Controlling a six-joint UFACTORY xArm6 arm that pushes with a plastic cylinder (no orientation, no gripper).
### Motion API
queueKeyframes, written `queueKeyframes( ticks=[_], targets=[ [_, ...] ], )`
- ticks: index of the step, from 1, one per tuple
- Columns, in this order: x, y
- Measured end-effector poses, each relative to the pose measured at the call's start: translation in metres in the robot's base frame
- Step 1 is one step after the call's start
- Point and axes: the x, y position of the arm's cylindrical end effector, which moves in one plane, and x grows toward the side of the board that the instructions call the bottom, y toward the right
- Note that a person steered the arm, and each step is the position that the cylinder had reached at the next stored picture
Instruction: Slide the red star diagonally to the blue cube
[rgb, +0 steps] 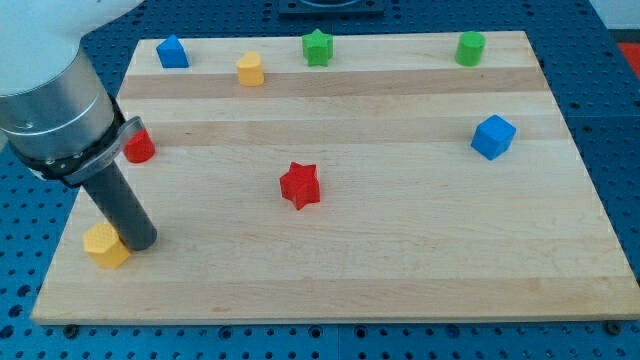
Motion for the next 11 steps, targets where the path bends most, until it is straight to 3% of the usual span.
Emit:
queueKeyframes(
  ticks=[2,4,6,7,9,11],
  targets=[
    [0.0,-0.002],
    [-0.044,0.023],
    [-0.051,0.027],
    [-0.06,0.056],
    [-0.06,0.174],
    [-0.077,0.146]
  ],
)
